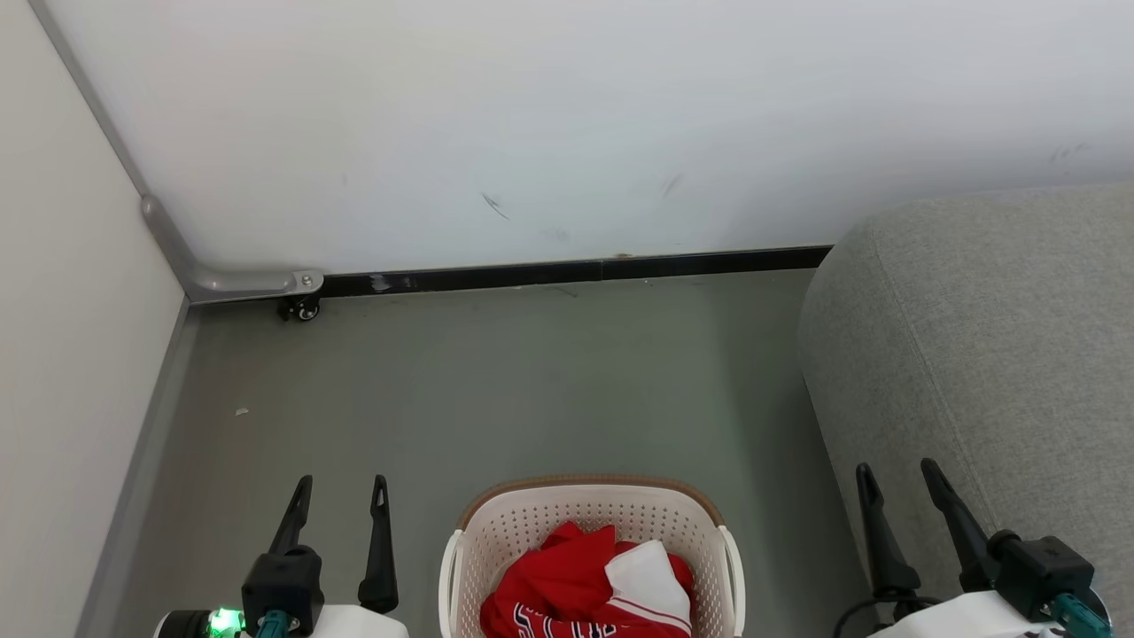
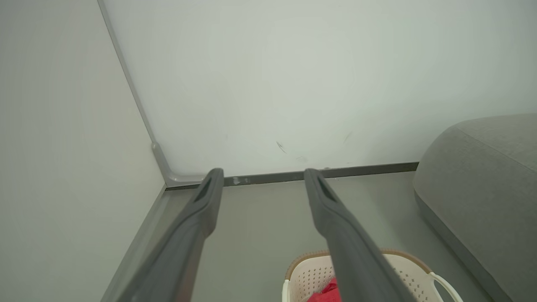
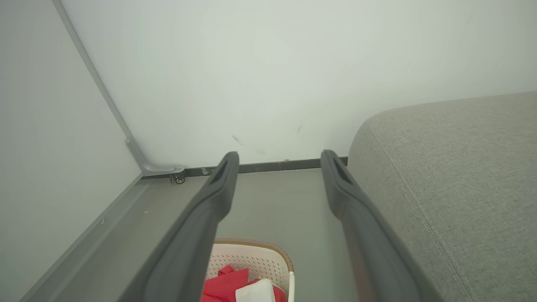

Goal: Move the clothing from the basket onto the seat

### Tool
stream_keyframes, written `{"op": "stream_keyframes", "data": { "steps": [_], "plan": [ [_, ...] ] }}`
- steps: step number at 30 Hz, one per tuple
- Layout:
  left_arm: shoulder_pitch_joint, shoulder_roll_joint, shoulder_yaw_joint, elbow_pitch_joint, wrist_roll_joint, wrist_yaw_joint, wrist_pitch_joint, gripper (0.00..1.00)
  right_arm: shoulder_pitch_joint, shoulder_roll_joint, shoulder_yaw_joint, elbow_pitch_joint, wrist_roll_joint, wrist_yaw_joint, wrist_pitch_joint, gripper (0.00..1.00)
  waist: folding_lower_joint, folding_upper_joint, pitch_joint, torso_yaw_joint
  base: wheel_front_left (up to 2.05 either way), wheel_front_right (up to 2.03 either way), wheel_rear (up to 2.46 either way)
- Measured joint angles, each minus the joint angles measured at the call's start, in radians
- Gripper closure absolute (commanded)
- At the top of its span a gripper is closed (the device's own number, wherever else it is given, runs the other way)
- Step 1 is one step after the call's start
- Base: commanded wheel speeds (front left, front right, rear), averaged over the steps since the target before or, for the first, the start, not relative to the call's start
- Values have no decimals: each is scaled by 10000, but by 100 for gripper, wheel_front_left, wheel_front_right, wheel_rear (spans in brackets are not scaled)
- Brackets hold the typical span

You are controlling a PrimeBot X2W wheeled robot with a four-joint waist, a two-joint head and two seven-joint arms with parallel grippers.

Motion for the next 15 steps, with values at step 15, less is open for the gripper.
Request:
{"op": "stream_keyframes", "data": {
  "steps": [15],
  "plan": [
    [-9,-21,92,46,2,-33,0,0,-25,0,-21,4,-2,0,-29,0,0,0,157,-49,0,0,0]
  ]
}}
